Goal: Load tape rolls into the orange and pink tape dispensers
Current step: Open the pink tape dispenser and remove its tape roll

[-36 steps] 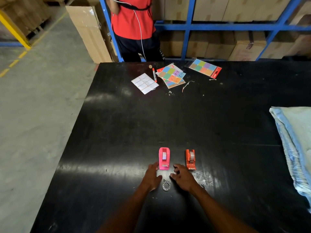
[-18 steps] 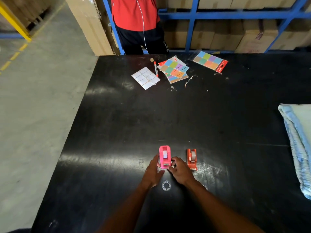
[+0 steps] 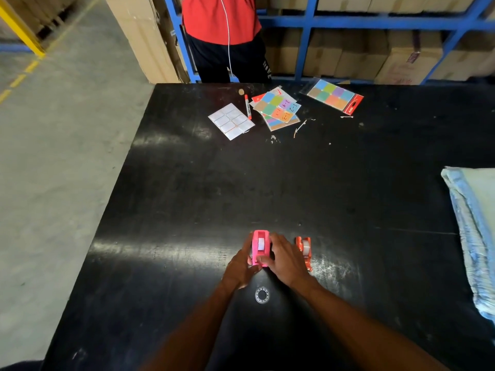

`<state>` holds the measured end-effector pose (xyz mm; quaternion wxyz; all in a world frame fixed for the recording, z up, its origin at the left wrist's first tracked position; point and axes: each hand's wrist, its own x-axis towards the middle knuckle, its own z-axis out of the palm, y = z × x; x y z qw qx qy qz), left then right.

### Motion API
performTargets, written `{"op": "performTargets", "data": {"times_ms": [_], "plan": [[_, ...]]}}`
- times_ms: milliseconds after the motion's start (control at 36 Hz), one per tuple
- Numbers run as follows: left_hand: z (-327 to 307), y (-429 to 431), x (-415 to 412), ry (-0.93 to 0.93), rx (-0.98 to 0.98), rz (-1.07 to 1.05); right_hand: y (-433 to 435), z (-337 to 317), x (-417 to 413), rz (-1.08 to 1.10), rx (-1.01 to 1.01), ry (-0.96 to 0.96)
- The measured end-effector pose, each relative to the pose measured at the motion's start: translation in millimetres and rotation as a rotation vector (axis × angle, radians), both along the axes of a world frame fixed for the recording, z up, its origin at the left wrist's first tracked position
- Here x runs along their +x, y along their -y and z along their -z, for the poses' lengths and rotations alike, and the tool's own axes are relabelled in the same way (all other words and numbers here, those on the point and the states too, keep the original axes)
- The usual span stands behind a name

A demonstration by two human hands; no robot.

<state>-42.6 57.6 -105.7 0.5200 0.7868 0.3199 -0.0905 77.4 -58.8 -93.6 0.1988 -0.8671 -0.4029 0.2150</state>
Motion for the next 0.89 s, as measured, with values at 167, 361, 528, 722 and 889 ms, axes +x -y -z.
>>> {"op": "performTargets", "data": {"times_ms": [167,361,528,722,889], "plan": [[-8.4,-2.1,3.3,-0.024,0.06,0.029,-22.5,-12.9,14.6,-0.172,-0.186,0.051],[-8.7,-1.3,3.3,-0.034,0.072,0.014,-32.7,-12.9,9.9,-0.146,-0.296,0.069],[-8.2,-2.6,-0.9,-0.002,0.097,0.008,-39.9,-20.3,28.5,-0.174,-0.29,-0.205],[-7.3,0.3,1.5,-0.039,0.106,0.016,-26.2,-27.4,36.8,-0.183,-0.221,-0.299],[4.3,0.7,-6.3,0.057,0.084,-0.094,-4.0,-26.5,26.0,-0.129,-0.084,-0.262]]}}
